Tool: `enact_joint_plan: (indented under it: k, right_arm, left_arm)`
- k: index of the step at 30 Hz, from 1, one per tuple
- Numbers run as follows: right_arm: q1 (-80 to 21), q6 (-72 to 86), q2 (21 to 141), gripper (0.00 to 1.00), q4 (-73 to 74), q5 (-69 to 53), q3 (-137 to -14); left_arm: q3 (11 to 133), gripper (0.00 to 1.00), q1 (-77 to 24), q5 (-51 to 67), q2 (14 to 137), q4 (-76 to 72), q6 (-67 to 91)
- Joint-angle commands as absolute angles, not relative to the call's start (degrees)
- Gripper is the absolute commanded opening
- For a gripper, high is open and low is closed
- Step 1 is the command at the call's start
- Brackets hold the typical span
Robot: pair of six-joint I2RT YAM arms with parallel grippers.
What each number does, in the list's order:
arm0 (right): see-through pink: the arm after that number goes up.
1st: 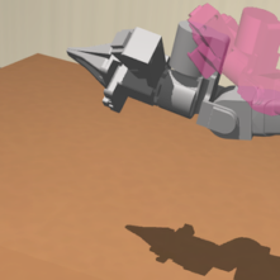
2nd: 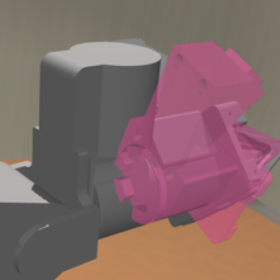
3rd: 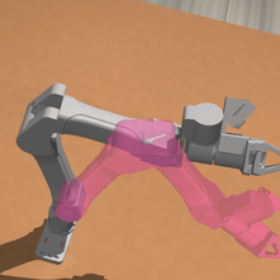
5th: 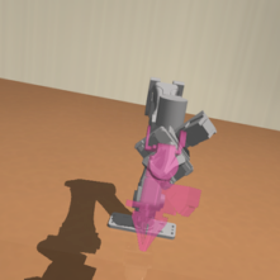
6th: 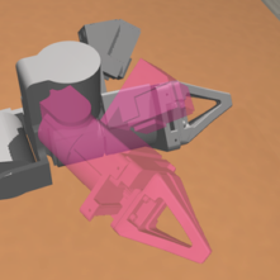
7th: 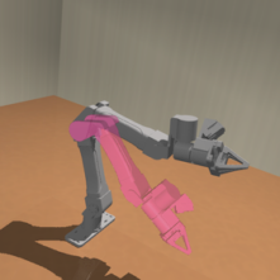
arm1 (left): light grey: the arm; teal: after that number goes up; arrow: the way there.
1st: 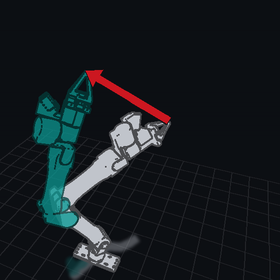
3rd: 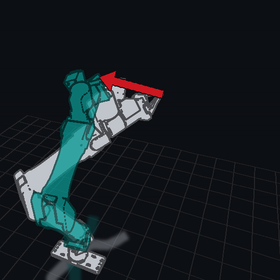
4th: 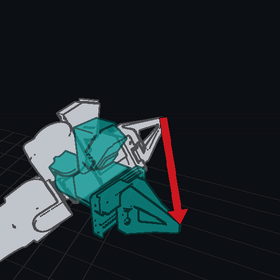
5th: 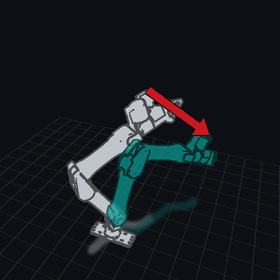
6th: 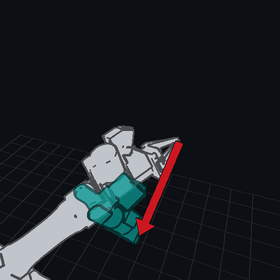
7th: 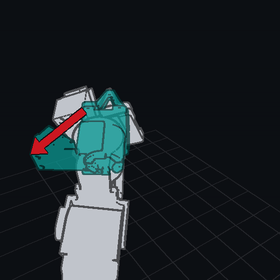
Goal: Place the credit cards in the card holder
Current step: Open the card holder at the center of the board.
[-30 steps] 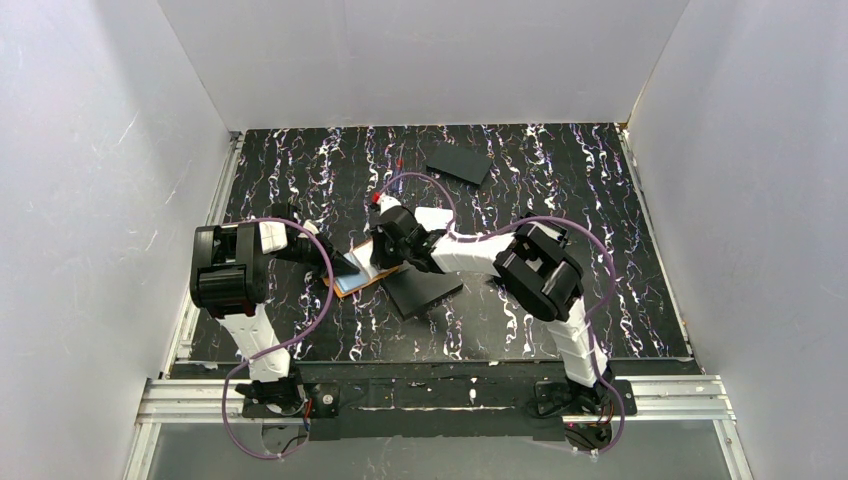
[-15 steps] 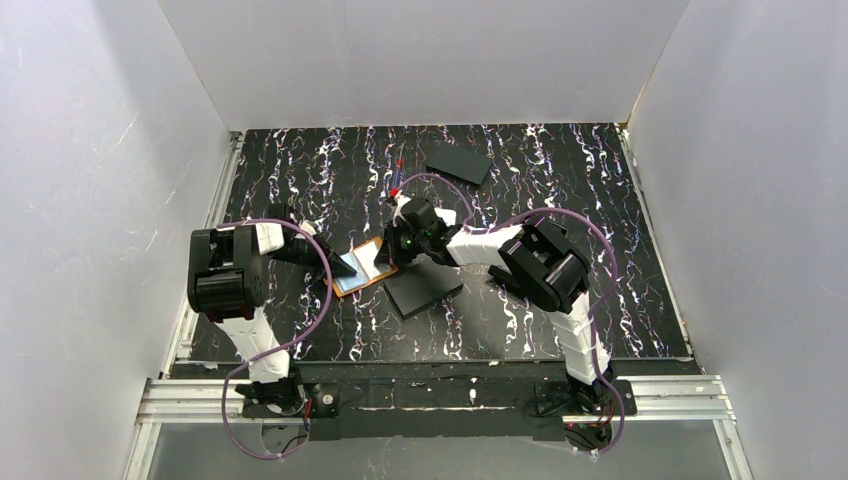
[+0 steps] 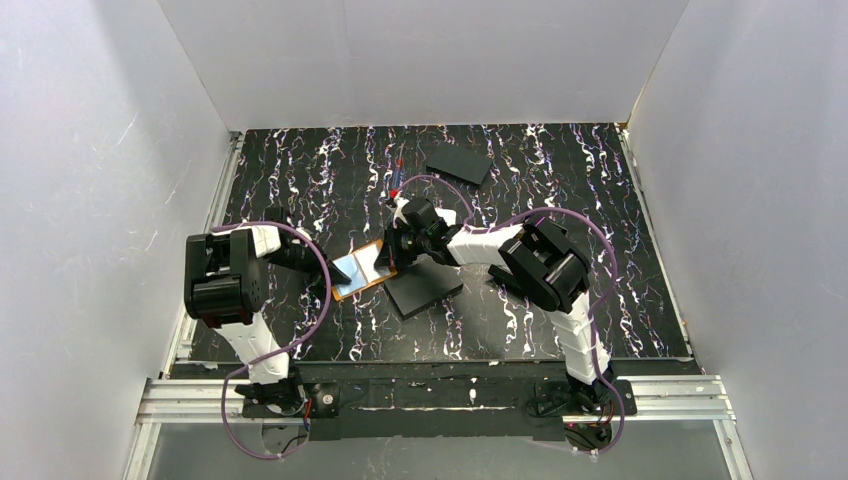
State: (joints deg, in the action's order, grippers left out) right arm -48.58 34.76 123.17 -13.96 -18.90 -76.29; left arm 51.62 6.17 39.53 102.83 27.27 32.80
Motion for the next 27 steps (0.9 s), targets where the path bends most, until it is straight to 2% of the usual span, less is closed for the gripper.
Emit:
enact_joint_plan:
  k: [1,19,23,27]
  right_arm:
    - [-48.07,33.97,123.64,0.01,-11.00,-19.31,-74.47]
    - [-46.67,33.56,123.89,0.01,-9.62,-21.36,-75.07]
    - [-46.97,32.23,122.17,0.01,-6.68,-21.88,-77.41]
    - [-47.60,30.79,120.71,0.07,-3.67,-22.39,-80.71]
  left_arm:
    - [51.66,0.00,6.86,27.15,103.73,34.65,31.82]
    - [52.57,0.00,7.37,29.16,102.11,34.45,29.98]
    - [52.44,0.00,7.34,34.43,98.66,31.77,28.49]
    - [52.65,0.00,7.22,41.01,96.99,28.39,29.50]
